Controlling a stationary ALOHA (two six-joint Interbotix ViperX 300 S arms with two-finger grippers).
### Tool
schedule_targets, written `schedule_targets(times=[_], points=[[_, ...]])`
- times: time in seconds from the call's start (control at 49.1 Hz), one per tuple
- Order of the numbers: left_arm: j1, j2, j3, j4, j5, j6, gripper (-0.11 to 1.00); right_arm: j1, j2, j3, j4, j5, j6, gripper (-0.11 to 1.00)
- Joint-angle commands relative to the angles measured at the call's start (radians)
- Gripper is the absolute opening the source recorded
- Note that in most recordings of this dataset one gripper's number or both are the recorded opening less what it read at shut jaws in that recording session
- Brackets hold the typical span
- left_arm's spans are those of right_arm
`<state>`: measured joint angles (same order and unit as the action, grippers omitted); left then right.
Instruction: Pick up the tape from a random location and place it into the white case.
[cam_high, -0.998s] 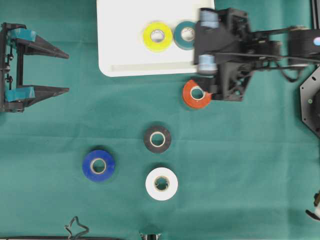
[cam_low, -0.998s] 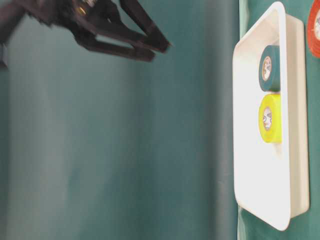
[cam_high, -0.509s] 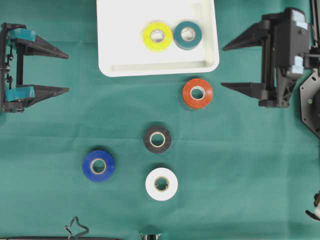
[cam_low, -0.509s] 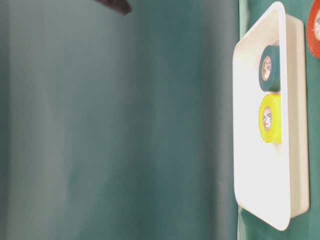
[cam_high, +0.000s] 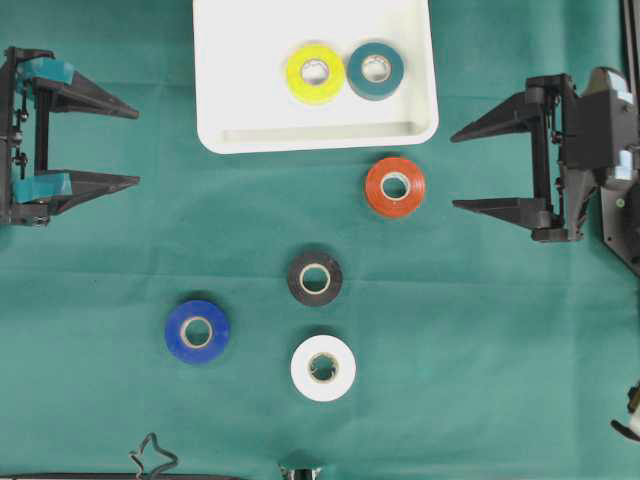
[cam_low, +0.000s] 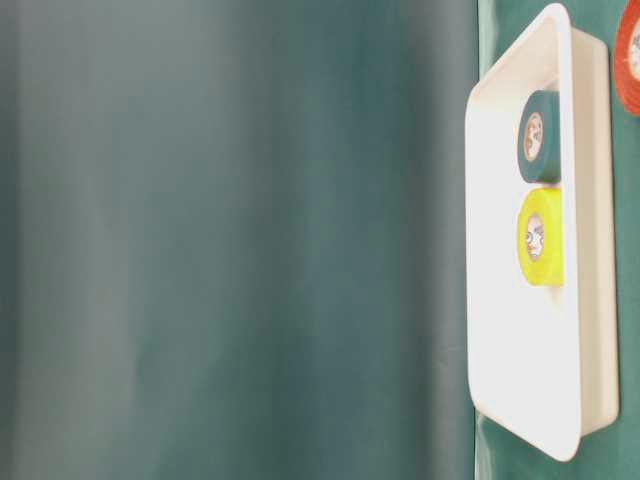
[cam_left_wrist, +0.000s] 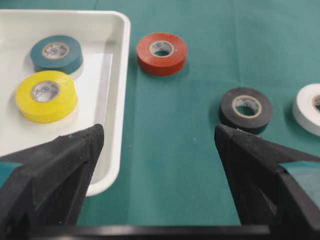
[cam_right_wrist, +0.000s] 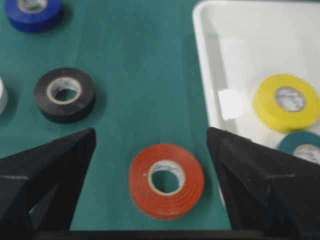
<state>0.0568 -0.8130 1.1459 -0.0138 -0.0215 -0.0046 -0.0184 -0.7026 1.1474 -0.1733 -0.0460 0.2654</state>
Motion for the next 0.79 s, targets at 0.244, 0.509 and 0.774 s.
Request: schedule_targets(times=[0.244,0.509,0.774], points=[[0.003,0.003,0.011,0.0,-0.009,0.0,0.96,0.0,-0.005,0.084,0.028,-0.14,0.0,0.88],[0.003,0.003,0.011,0.0,-0.011,0.0,0.96,-0.006,-0.005,0.084,0.029,-0.146,-0.002,0.88],[-0.002,0.003,0.009,0.0,-0.011,-0.002,0.96,-0.006,-0.005,0.075,0.029,-0.141,-0.002,0.88]])
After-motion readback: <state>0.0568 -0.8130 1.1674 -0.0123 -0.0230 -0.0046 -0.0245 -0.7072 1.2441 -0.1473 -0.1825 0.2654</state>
